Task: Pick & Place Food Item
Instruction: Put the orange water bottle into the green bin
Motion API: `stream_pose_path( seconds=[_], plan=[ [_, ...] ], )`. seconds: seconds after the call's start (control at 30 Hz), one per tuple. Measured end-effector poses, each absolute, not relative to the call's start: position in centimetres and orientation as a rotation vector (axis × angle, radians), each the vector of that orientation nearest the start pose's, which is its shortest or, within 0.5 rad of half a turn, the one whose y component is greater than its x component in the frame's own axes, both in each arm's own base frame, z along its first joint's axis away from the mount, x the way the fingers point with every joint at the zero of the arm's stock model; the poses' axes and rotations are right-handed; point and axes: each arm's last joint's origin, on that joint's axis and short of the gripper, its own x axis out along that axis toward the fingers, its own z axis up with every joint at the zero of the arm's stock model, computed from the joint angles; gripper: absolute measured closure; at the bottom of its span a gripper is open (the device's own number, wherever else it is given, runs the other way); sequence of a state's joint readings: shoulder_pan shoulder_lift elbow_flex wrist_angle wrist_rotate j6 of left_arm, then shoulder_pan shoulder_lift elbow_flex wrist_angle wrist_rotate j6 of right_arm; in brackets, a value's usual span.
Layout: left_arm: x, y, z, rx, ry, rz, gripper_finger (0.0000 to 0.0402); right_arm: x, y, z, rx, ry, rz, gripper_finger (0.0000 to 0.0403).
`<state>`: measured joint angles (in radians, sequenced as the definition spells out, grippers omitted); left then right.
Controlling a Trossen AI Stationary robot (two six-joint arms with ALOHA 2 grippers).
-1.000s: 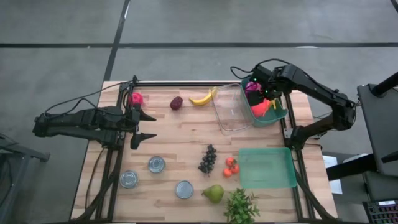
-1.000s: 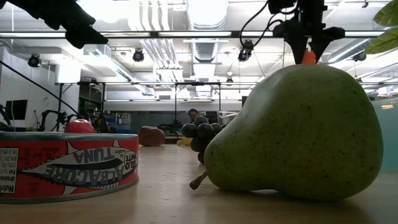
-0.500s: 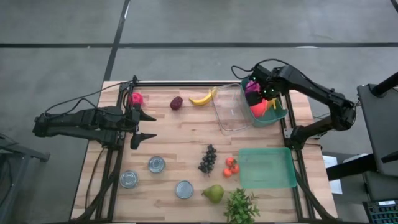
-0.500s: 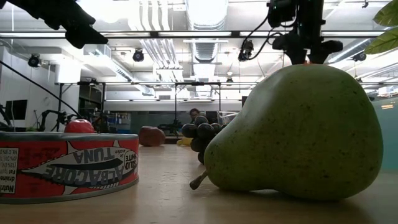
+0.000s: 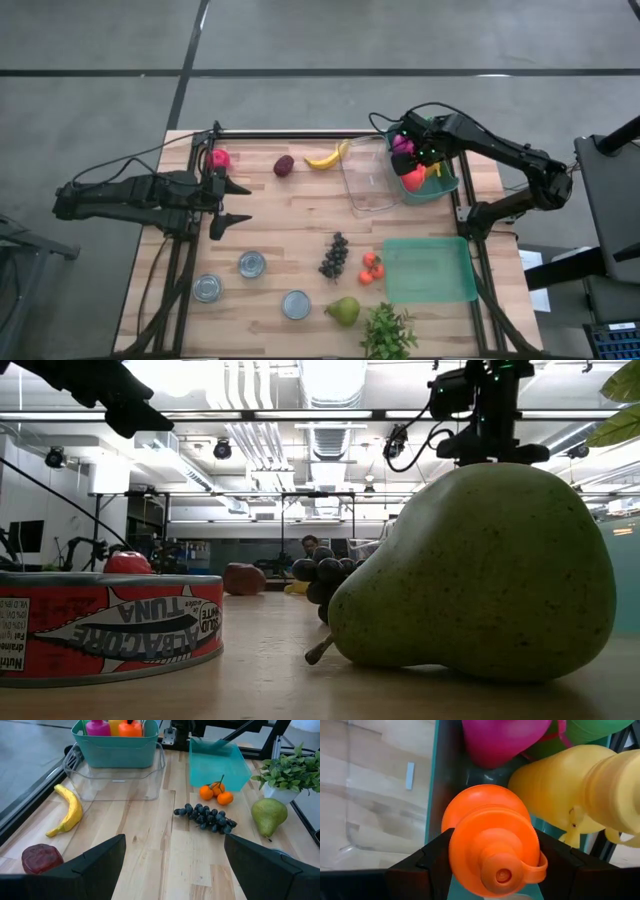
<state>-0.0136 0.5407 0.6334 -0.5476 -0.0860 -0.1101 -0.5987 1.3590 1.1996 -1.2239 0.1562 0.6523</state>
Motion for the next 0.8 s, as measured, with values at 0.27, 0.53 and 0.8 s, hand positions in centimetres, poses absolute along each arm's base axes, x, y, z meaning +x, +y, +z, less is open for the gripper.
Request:
stream_pose_path(
  seconds=[0.27, 0.53, 0.8],
  plan=[
    [11.88, 0.08, 27.94, -0.085, 0.450, 0.096, 0.0058, 18.98, -13.50, 28.35, 0.827, 1.147, -1.076, 0.0186],
    [11.88, 0.09, 27.94, -0.086, 0.450, 0.096, 0.0058, 18.94, -13.40, 27.99, 0.839, 1.166, -1.066, 0.0136],
    [11.88, 0.08, 27.93, -0.085, 0.450, 0.096, 0.0058, 18.91, -13.42, 27.96, 0.830, 1.162, -1.069, 0.0127]
  ],
)
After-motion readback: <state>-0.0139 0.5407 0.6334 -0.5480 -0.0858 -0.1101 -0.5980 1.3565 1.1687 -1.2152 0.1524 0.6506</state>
